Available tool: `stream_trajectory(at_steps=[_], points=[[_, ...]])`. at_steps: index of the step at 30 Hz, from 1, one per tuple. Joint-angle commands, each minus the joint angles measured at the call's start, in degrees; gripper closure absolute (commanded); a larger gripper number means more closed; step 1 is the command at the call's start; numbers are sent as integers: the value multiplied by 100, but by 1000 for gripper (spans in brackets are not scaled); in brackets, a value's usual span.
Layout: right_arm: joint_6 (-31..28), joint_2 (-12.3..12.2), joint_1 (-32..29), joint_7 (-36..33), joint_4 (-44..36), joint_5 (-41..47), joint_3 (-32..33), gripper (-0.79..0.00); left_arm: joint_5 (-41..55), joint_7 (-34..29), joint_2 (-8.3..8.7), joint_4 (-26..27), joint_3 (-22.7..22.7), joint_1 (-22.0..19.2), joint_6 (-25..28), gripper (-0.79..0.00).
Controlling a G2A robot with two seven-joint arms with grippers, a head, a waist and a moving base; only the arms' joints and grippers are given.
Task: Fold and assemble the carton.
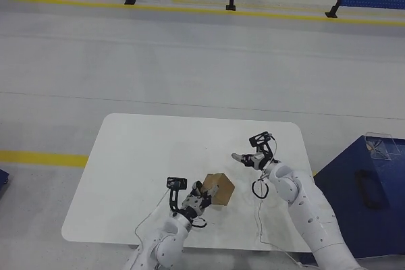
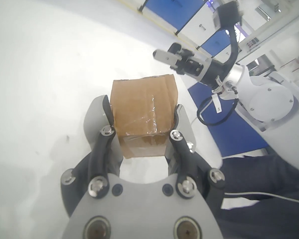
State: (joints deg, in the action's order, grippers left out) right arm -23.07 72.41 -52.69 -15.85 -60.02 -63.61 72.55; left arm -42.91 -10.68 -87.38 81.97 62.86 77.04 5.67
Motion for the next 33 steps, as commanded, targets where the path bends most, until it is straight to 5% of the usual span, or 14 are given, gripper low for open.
stream_trajectory(at_steps=[1,2,3,4,5,6,7,11,18,21,23,25,29,33], points=[[3,1,4,10,7,-1,-3,-785,1053,-614,-13,-57,105,-56,-159,-31],[3,1,4,10,7,-1,-3,-785,1283,-914,-7,-158,166,-99,-281,-151],[3,1,4,10,7,-1,-3,-785,1433,-1102,1,-225,231,-157,-399,-6],[3,1,4,10,7,-1,-3,-785,1758,-1245,-7,-272,274,-166,-454,0],[3,1,4,10,7,-1,-3,-785,2013,-1378,-8,-312,332,-198,-493,-274],[3,1,4,10,7,-1,-3,-785,2083,-1465,6,-349,399,-245,-502,-668],[3,1,4,10,7,-1,-3,-785,2071,-1482,19,-362,443,-271,-520,-785],[3,1,4,10,7,-1,-3,-785,920,-1010,96,-196,420,-265,-791,-785],[3,1,4,10,7,-1,-3,-785,-1738,1160,109,413,-57,104,-2161,-785],[3,1,4,10,7,-1,-3,-785,-2163,1534,79,460,-217,97,-2523,-610],[3,1,4,10,7,-1,-3,-785,-2469,2039,64,460,-281,103,-2685,-182],[3,1,4,10,7,-1,-3,-785,-2963,2694,61,451,-427,102,-2641,0],[3,1,4,10,7,-1,-3,-785,-3953,3499,110,234,-731,113,-1951,0],[3,1,4,10,7,-1,-3,-785,-4738,3294,176,-51,-798,58,-1601,0]])
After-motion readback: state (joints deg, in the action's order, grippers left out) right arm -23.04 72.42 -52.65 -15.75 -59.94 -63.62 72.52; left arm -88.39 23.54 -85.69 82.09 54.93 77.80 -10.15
